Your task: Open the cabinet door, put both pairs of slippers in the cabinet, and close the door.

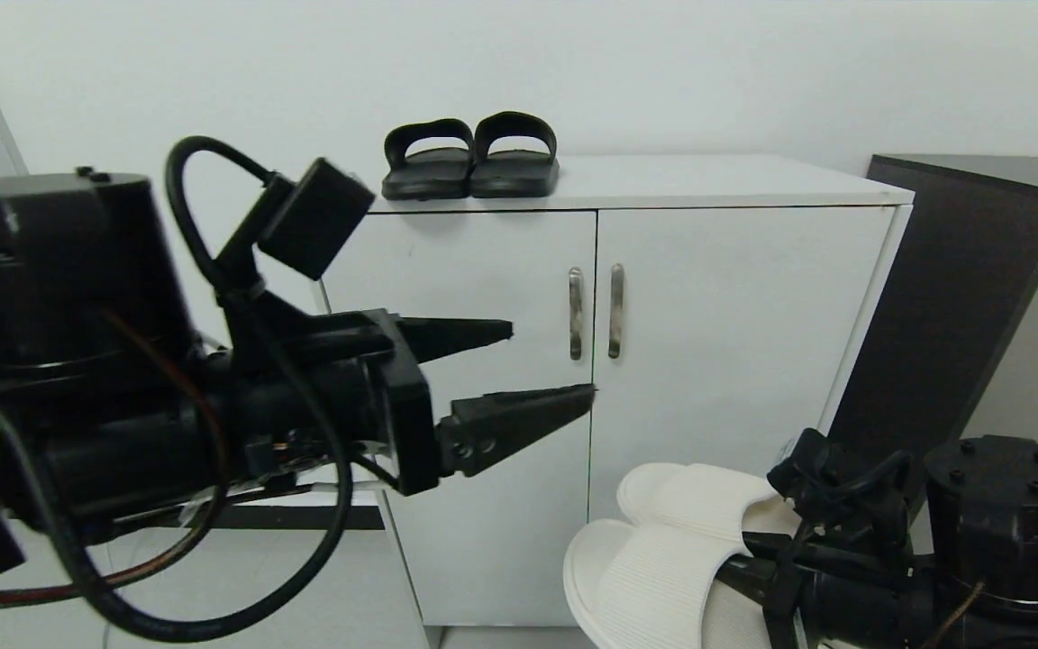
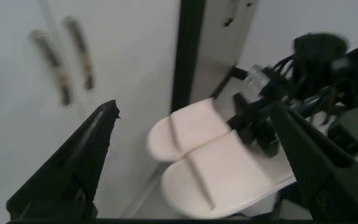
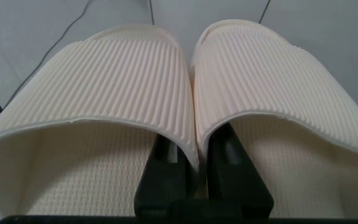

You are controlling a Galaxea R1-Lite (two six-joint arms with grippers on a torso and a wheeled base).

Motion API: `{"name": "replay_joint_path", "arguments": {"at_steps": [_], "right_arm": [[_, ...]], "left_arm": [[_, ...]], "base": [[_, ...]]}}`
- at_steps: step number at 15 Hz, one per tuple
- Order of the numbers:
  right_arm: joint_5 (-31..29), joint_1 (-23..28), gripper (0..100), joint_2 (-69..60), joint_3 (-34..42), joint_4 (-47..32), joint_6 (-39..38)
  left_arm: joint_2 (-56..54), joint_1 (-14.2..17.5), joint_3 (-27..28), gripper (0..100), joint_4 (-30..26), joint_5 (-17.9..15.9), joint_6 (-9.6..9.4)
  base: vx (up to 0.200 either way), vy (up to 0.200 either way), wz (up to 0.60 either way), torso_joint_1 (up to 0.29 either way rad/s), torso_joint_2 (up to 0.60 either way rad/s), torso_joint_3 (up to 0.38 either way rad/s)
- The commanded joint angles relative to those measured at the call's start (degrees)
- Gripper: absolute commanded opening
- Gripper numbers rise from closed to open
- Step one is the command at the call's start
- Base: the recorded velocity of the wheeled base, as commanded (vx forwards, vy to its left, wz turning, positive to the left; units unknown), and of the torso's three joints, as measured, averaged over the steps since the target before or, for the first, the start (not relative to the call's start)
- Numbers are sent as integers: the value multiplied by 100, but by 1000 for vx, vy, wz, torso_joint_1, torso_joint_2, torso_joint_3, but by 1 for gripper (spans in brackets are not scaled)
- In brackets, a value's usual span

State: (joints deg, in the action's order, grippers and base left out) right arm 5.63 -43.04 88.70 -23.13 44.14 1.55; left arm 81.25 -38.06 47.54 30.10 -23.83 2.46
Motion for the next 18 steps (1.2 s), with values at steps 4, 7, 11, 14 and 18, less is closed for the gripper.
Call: {"name": "replay_joint_path", "arguments": {"at_steps": [4,7,11,14,18], "right_arm": [[-9,-2,0,51,-17,-2,-5],[-9,-2,0,60,-17,-2,-5],[-9,-2,0,60,-34,-2,3],[-18,-2,0,51,-25,-2,3],[-18,-2,0,51,-25,-2,12]], "left_arm": [[1253,-527,1134,100,-13,-157,729],[1648,-527,1653,100,-4,-333,1503],[2185,-536,2163,100,-30,248,1547],[2413,-474,2277,100,-39,582,1547],[2545,-149,2251,100,-4,520,1556]], "base": [[0,0,0,0,0,0],[0,0,0,0,0,0],[0,0,0,0,0,0],[0,0,0,0,0,0],[0,0,0,0,0,0]]}}
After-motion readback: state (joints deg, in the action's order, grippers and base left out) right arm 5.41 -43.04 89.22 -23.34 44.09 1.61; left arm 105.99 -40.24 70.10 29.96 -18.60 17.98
